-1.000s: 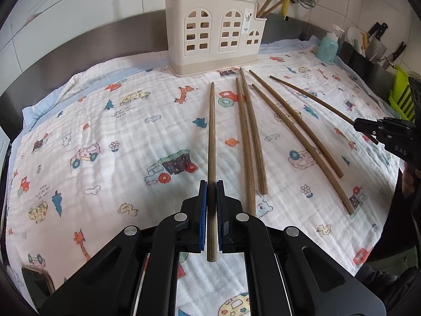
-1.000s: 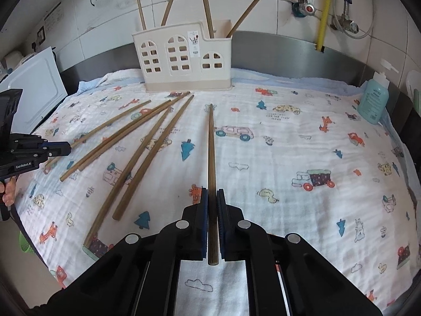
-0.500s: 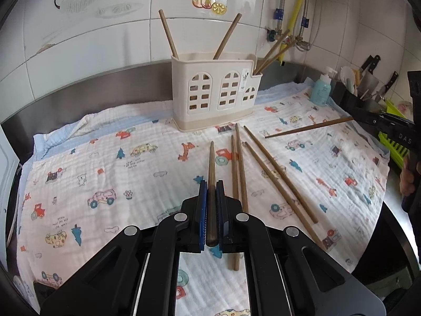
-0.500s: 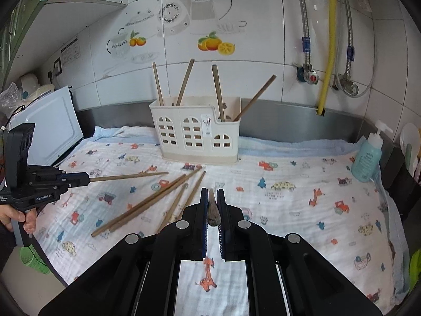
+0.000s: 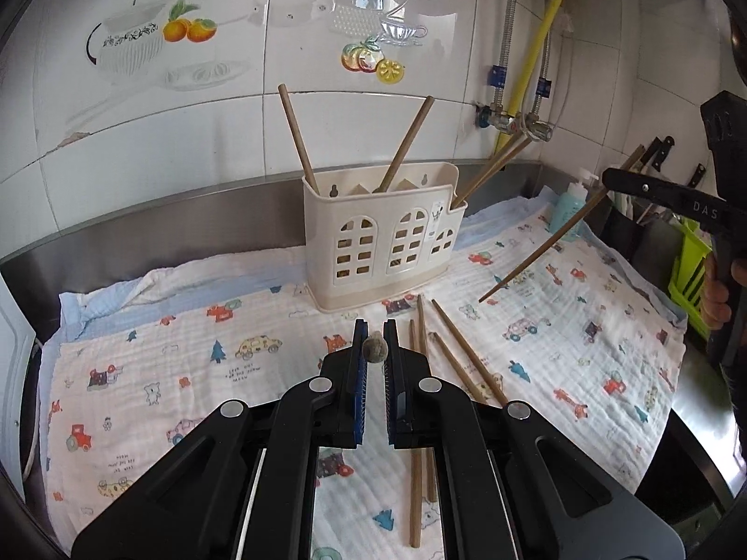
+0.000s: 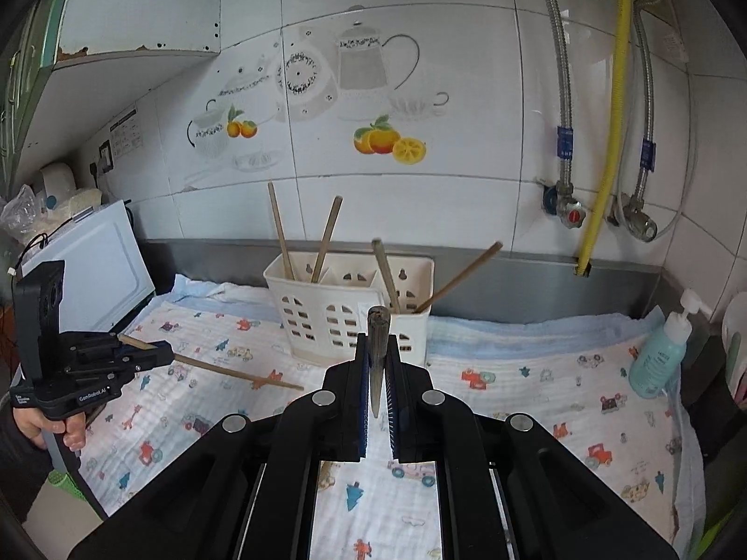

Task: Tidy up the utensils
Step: 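Lift the chopstick in the right gripper into the caddy while the left gripper does the same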

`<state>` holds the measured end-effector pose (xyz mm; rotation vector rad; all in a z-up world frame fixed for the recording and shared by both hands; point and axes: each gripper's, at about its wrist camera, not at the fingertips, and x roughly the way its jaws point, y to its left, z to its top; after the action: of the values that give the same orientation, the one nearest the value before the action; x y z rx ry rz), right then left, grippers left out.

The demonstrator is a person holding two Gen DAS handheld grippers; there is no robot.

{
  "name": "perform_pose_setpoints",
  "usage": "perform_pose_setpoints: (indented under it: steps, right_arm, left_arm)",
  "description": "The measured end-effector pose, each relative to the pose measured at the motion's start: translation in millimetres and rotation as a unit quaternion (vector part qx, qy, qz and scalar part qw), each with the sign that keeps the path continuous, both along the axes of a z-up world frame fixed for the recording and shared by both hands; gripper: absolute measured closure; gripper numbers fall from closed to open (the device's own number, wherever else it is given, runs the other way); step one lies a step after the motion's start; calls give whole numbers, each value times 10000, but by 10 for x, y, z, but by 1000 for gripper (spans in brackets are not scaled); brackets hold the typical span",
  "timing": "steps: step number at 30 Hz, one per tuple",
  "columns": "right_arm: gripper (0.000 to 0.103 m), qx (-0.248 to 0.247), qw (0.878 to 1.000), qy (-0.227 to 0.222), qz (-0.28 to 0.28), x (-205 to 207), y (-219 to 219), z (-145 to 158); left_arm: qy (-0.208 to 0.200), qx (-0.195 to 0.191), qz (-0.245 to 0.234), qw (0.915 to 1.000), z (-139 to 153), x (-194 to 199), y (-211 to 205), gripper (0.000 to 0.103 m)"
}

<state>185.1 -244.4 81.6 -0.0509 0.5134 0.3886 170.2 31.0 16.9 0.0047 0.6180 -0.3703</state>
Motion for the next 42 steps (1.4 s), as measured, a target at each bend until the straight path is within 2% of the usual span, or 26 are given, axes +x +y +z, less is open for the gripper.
perform_pose_setpoints:
  steps: [8, 13, 22, 28, 31, 35, 42]
  right_arm:
    - [97, -208, 9986, -476, -74, 313, 6, 643]
    - [97, -242, 9982, -521, -161, 599, 50, 806]
    - [96, -345, 9993, 89, -101, 1053, 211, 442]
    - [96, -354, 9988, 332, -76, 1150, 212, 204]
    - [95, -305, 9989, 337, -77, 1130, 176, 169]
    - [81, -290, 9991, 272, -122, 1068, 113, 157]
    - [78, -200, 9995, 169, -154, 909, -8, 131]
  left_arm:
    - [-76, -27, 11, 10000, 218, 264, 8, 98]
    - [-151, 8, -29, 9999, 367, 408, -10, 98]
    - [-307, 118, -34, 9995, 591, 571, -36, 98]
    - [-638, 152, -47, 9978, 961, 628, -63, 98]
    - [-861, 140, -23, 9962, 1196, 654, -65, 98]
    - [-1152, 138, -5, 9932, 1496, 672, -83, 98]
    - [-1398, 99, 99, 9901, 1714, 834, -150, 98]
